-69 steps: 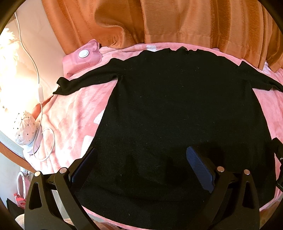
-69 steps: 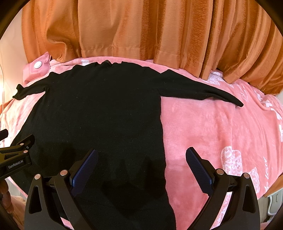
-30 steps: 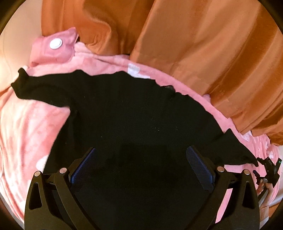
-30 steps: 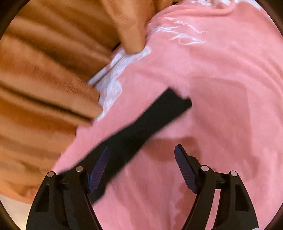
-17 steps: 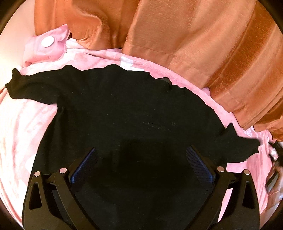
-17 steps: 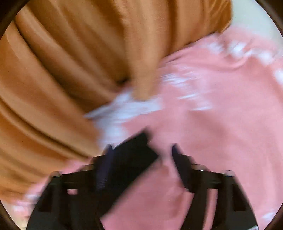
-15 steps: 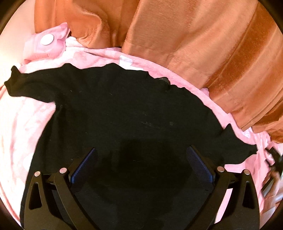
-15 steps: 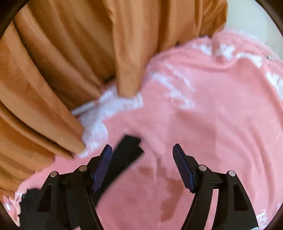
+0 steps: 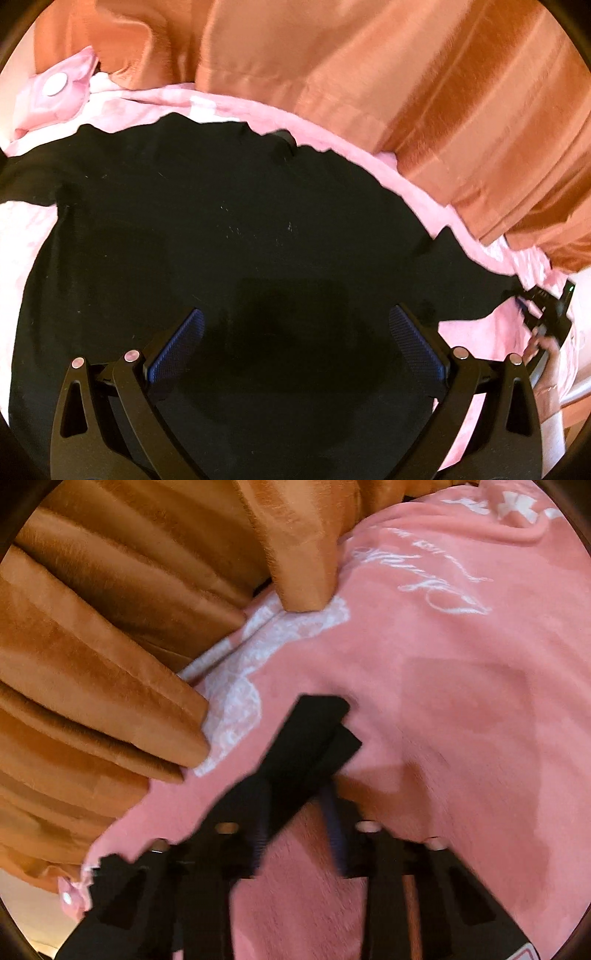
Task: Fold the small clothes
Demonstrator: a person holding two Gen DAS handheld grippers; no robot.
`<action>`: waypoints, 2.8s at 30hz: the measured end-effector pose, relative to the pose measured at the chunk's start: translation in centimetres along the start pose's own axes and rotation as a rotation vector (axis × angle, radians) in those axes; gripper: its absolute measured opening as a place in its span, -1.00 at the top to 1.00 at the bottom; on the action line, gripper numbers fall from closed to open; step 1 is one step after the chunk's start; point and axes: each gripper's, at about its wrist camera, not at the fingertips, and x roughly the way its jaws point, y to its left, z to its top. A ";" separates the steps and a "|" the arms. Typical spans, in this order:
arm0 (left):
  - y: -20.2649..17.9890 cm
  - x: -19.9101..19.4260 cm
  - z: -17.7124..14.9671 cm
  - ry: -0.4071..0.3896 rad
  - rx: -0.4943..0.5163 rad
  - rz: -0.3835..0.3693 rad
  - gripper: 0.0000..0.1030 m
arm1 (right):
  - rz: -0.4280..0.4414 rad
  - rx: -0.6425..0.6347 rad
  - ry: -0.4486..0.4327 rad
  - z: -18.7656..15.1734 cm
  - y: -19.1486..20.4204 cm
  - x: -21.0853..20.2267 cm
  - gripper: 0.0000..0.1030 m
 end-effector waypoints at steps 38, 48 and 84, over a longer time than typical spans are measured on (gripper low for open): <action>-1.3 2.6 0.2 0.024 0.074 0.025 -0.90 | -0.019 -0.100 -0.028 1.6 -2.0 -10.2 0.88; -12.4 8.3 5.6 0.004 0.120 -0.068 -0.90 | 0.005 0.003 0.035 -0.4 -5.6 -10.6 0.88; -13.6 17.1 9.6 0.070 -0.003 0.045 -0.90 | -0.086 -0.142 0.001 -0.8 -5.5 -11.7 0.96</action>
